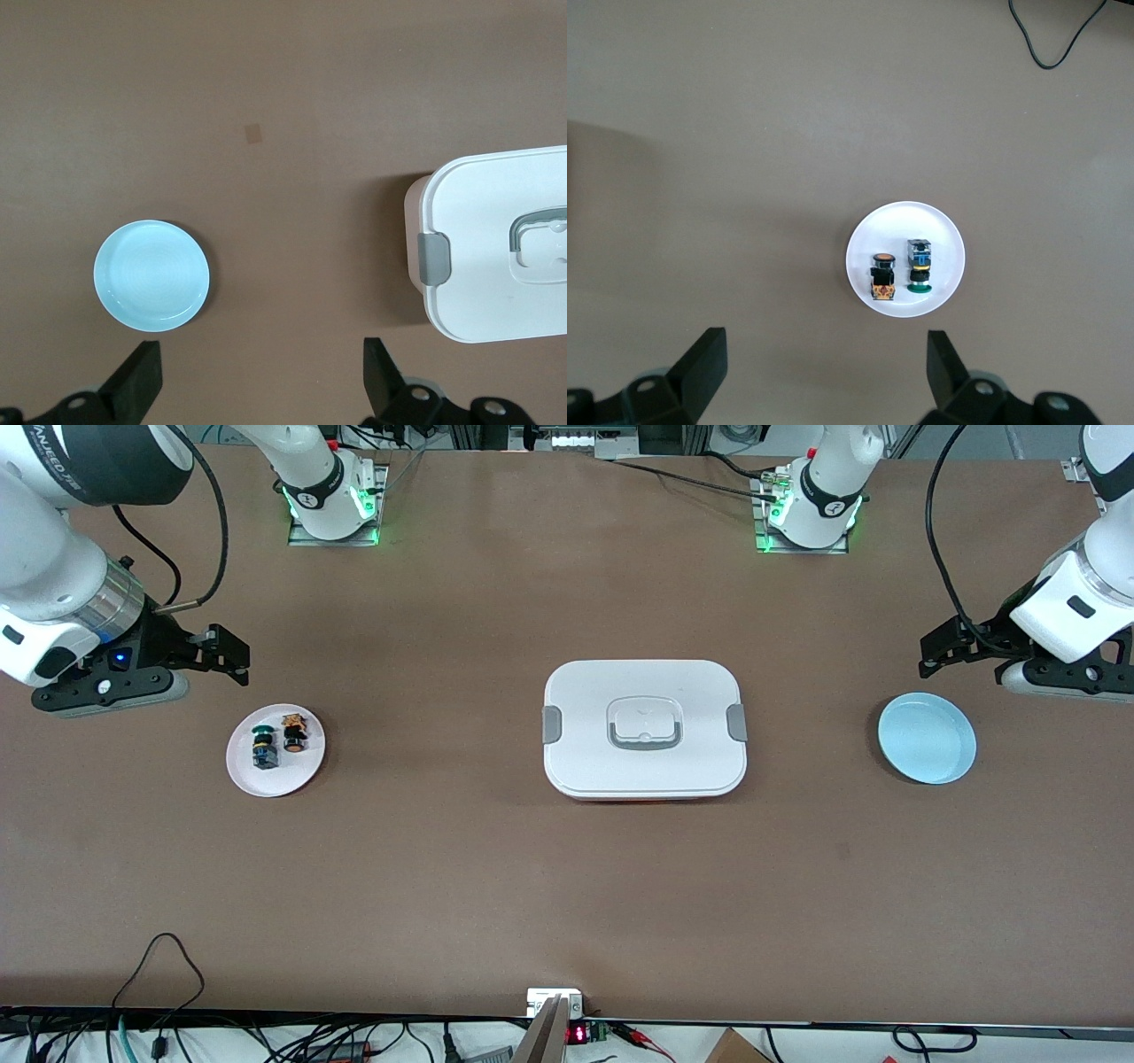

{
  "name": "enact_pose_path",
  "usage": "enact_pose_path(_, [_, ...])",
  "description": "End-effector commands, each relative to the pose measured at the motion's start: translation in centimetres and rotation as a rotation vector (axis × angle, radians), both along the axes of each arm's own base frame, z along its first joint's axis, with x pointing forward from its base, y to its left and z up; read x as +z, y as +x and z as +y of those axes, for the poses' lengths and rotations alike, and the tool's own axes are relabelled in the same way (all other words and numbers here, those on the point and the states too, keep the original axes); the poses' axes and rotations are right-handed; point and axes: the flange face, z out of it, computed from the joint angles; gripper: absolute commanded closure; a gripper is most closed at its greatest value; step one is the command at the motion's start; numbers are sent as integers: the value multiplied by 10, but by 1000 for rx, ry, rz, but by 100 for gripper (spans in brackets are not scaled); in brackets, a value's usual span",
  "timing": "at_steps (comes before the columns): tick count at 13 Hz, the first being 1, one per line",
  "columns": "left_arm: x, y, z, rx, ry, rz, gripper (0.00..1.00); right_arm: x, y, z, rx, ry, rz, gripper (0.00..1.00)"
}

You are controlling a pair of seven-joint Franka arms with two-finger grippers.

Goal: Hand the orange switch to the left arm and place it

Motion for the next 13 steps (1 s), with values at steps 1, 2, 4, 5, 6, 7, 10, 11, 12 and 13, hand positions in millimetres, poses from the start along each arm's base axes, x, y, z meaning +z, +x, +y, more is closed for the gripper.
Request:
enact_pose_path(1, [0, -1, 0, -3, 24, 2, 0, 3, 1, -1, -11, -2, -11, 0])
enact_pose_path(2, [0, -1, 0, -3, 24, 2, 0, 4, 1, -2, -11, -2, -13, 0])
enact_pose_path(4, [0, -1, 0, 0, 25, 2, 0, 7, -1, 0, -1, -8, -15, 0])
enact_pose_path(5, [0, -1, 0, -1, 25, 2, 0, 7, -1, 0, 11, -9, -15, 0])
enact_pose_path(6, [0, -1, 0, -1, 25, 2, 0, 8, -1, 0, 12, -6, -16, 0])
enact_pose_path(7, [0, -1, 0, -1, 25, 2, 0, 10, -4, 1, 15, -7, -11, 0])
enact_pose_path(10, [0, -1, 0, -1, 25, 2, 0, 20, -9, 11, 68, -7, -19, 0])
enact_pose_path(11, [0, -1, 0, 0, 24, 3, 0, 18, -12, 17, 84, -10, -4, 0])
enact_pose_path(12, [0, -1, 0, 0, 24, 4, 0, 16, -17, 23, 106, -15, 26, 0])
enact_pose_path(13, [0, -1, 0, 0, 24, 3, 0, 11, -21, 26, 180, -21, 67, 0])
